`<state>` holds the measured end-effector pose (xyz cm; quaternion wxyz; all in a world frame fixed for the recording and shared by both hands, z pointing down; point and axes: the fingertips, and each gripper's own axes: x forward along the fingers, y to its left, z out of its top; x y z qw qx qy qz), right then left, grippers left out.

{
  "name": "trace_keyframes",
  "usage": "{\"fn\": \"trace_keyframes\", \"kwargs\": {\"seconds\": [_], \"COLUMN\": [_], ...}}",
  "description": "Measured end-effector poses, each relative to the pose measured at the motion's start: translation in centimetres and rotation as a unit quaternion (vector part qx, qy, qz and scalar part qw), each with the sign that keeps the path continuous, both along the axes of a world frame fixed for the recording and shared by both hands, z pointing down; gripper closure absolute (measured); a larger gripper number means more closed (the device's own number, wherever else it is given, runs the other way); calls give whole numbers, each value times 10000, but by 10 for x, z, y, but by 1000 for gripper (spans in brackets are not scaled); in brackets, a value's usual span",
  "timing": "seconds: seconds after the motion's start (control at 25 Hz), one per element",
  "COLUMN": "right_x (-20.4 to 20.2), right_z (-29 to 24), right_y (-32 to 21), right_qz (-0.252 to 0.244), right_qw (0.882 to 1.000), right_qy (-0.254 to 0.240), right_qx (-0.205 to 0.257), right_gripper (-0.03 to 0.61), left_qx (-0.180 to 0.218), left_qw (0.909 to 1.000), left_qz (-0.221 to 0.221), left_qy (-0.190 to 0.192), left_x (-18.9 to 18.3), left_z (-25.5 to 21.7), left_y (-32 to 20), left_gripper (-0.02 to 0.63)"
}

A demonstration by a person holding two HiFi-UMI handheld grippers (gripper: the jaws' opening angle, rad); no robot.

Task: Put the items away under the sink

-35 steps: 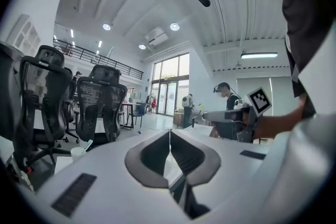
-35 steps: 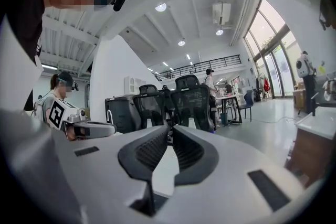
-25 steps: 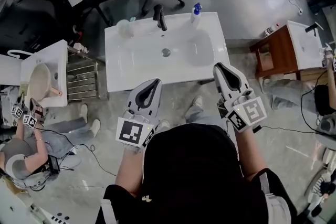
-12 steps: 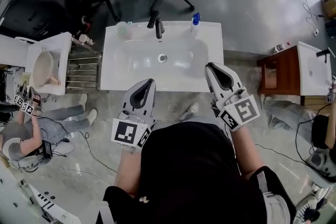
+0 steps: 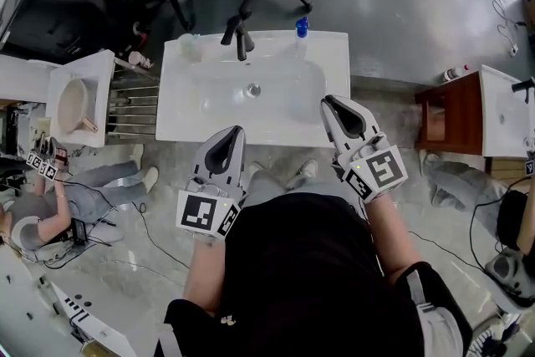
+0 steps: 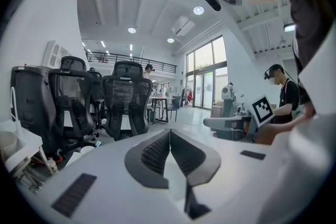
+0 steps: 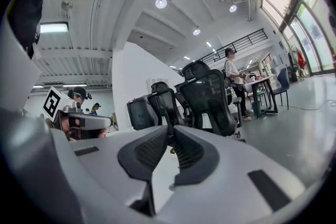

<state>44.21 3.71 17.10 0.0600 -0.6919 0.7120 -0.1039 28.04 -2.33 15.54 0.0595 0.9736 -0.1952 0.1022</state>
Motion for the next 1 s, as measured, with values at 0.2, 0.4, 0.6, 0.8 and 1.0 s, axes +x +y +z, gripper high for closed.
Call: {"fn": "trace_keyframes", "kwargs": {"seconds": [0.2,0.4,0.6,0.8,1.0], "right_x": [12,17,26,32,44], "right_z": [15,26,41,62,86], "right_y": [-1,-10,-27,-48,-71], "right_qz": [88,163,289,401,628], "right_qw": [9999,9995,9987,9969,9933], "right_qy": [-49,-25,-52,115,29], "right_qx": [-118,-272,-405,-673,-972], "right_gripper": [529,529,529,528,528], "left_qx": [-83,-228,-246,-290,-304], "left_qw": [9999,9997,9997,9995,9994], "left_qz": [-52,-51,-90,-88,-130], "left_qy": [-33,11,-32,-77,-121], "left_x": [2,-2,-7,-15,-21], "left_z": [7,9,12,17,19], "left_y": [-3,-9,-25,-43,-65], "left_gripper": [591,591,591,591,591]}}
